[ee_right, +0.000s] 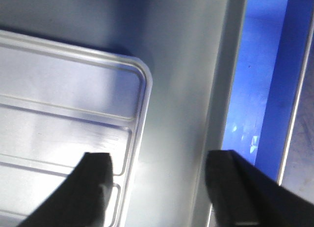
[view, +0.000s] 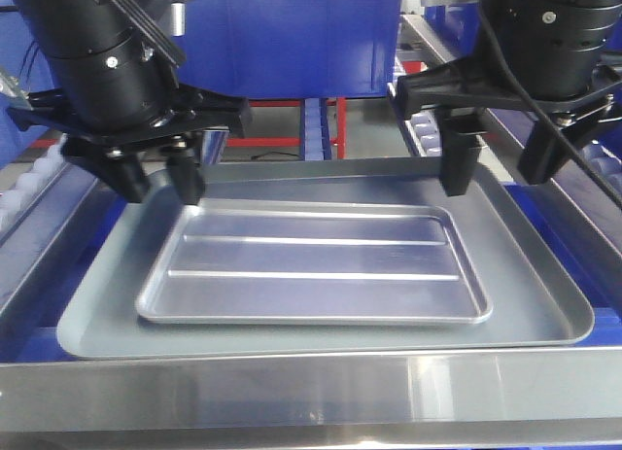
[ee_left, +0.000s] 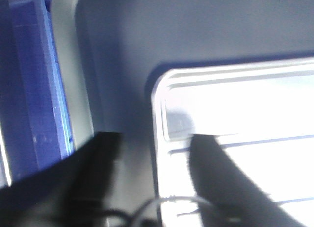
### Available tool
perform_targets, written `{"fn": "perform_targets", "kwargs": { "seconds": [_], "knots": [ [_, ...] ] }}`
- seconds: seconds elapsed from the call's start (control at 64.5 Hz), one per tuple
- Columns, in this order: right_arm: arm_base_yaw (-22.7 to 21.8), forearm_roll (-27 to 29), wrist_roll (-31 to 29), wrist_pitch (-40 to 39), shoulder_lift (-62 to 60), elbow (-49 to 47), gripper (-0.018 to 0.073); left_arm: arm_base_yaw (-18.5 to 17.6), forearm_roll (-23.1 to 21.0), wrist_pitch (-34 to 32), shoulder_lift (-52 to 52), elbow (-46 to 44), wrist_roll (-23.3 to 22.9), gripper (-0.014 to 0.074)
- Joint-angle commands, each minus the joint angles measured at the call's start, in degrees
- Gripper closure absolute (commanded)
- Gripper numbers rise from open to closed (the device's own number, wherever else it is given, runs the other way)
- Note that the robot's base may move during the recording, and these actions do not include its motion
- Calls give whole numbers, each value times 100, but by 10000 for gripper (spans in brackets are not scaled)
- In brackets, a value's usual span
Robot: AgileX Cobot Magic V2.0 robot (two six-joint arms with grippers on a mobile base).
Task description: Grab silver tray and stack on right shelf
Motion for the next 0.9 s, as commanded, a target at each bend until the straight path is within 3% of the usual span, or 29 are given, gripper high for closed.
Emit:
{"fn": "perform_targets", "kwargs": {
  "seconds": [0.0,0.186,0.264,0.372,0.496,0.574,0.745,0.884],
  "knots": [
    [-34,-174,-55,-160,-223,-207,6,11,60,-52,-247,-230,-4,137],
    [-34,-174,-55,-160,-367,-207,11,11,60,511,-271,-590,-4,134],
    [-34,-174,-55,-155,-564,-207,55,11,60,825,-361,-764,8,134],
    [-34,-174,-55,-79,-1019,-207,189,-13,60,972,-706,-771,65,162],
    [-34,-194,-55,-5,-1602,-159,412,-76,81,933,-1277,-543,149,287],
    [-34,-254,-55,-67,-2021,-7,522,-154,109,709,-1753,-238,149,414],
    [-34,-486,-55,-672,-2930,831,503,-401,160,-266,-2836,913,149,710],
    [-28,-795,-59,-1453,-3898,2000,503,-608,328,-1348,-3765,2112,149,693]
  ]
}}
